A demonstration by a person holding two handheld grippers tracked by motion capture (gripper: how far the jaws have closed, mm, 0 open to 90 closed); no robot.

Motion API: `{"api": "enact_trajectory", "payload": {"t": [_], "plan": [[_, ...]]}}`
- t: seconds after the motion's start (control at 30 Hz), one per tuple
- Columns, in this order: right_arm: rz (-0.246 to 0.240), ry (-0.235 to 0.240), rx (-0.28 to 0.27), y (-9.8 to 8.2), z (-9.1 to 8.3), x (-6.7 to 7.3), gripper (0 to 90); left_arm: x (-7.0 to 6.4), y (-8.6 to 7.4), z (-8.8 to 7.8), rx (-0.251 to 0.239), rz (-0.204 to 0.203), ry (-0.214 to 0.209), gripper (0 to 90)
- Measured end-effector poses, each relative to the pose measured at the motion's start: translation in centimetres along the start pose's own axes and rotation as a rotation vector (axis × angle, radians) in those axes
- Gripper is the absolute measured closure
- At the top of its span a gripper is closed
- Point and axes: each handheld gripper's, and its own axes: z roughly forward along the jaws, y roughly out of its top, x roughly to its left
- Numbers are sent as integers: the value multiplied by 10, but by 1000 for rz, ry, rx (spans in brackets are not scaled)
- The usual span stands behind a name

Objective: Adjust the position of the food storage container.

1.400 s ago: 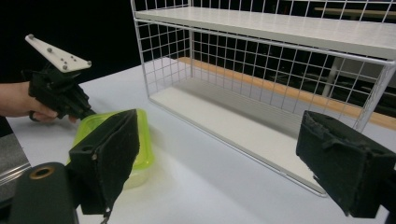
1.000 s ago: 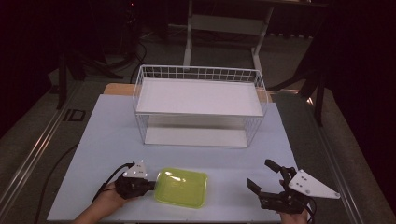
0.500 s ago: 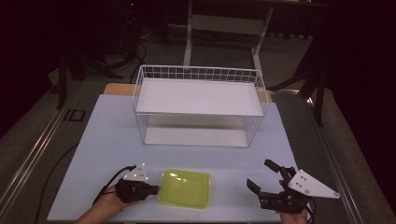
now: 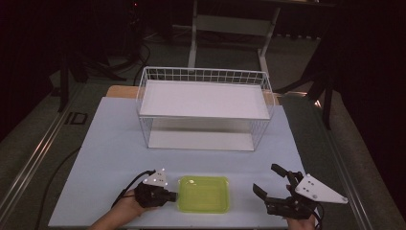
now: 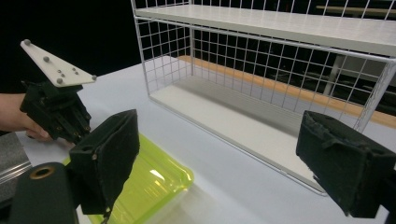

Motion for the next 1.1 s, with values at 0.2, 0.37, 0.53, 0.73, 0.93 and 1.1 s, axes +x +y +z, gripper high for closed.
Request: {"api": "enact_trajectory", "payload": {"t": [0.2, 0.37, 0.53, 0.73, 0.93, 1.1], "plan": [[-3, -1, 1, -1, 0, -2, 134, -1, 8, 12, 14, 15, -26, 900], [0, -2, 1, -1, 0, -3, 134, -2, 15, 21, 10, 15, -41, 900], [-1, -3, -1, -1, -1, -2, 134, -3, 19, 28, 10, 18, -37, 900], [4, 17, -19, -2, -1, -1, 133, 0, 12, 17, 17, 6, -13, 850], [-43, 16, -2, -3, 4, 5, 141, -1, 4, -12, -56, -44, 65, 542], [-88, -51, 23, -6, 8, 12, 142, -8, 4, -32, -146, -88, 35, 182]]}}
